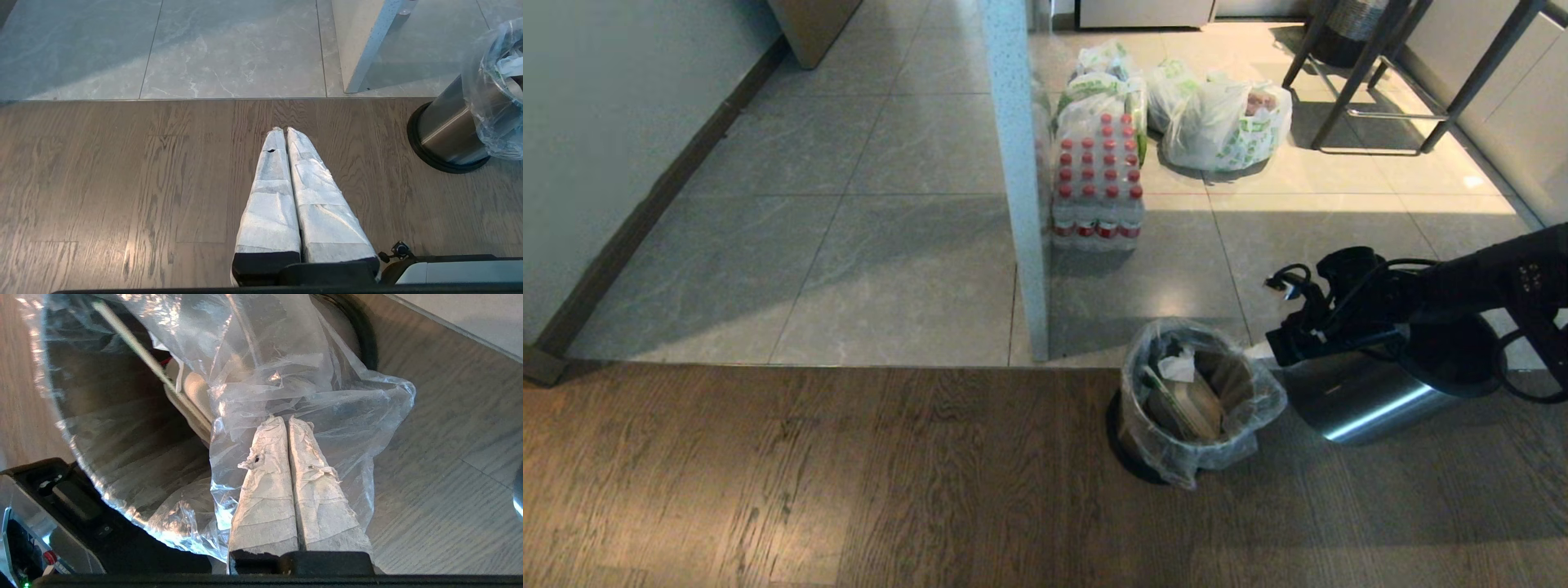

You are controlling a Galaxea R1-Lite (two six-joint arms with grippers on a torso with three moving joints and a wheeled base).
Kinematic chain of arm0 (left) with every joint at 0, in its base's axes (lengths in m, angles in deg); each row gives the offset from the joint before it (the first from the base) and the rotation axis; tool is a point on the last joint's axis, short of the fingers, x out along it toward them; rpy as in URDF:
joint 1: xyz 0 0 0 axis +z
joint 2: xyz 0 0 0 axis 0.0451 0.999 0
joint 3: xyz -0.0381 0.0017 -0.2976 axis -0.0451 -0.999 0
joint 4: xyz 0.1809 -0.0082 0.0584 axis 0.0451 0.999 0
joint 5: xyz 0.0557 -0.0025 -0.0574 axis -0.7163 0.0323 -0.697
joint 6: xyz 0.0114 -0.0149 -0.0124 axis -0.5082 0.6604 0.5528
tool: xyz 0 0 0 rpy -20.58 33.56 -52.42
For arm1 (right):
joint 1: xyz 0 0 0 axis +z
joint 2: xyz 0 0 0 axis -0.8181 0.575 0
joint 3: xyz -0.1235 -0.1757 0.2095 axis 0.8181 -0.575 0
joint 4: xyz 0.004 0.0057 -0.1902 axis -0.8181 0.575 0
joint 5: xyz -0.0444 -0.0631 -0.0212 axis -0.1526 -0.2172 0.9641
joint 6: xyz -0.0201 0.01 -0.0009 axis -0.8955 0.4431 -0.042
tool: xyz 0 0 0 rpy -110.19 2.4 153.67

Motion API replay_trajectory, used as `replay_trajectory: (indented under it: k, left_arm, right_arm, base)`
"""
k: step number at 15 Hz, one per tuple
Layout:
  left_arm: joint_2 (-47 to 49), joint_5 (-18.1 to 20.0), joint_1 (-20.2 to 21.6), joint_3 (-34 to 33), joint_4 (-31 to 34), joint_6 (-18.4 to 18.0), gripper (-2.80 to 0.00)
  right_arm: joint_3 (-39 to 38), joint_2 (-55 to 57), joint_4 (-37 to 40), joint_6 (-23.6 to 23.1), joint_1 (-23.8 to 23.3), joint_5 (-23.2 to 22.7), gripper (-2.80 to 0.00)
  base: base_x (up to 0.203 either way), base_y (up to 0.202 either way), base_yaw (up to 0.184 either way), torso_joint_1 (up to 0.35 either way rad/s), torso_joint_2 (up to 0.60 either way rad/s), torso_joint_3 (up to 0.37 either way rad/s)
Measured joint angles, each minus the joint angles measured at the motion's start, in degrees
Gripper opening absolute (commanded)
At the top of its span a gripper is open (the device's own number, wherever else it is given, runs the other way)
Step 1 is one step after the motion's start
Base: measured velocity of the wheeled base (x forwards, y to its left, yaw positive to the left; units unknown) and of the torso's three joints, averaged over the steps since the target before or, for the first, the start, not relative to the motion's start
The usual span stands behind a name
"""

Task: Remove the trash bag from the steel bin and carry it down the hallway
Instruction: Pick up the trash bag

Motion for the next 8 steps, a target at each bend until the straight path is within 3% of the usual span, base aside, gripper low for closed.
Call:
replay_trajectory:
  k: [8]
  left_arm:
    - [0.00, 0.00, 0.00, 0.00, 0.01, 0.02, -2.80]
  right_arm:
    - [-2.12, -2.16, 2.92, -0.01, 1.17, 0.15, -2.80]
  base:
    - [0.000, 0.000, 0.000, 0.000, 0.00, 0.000]
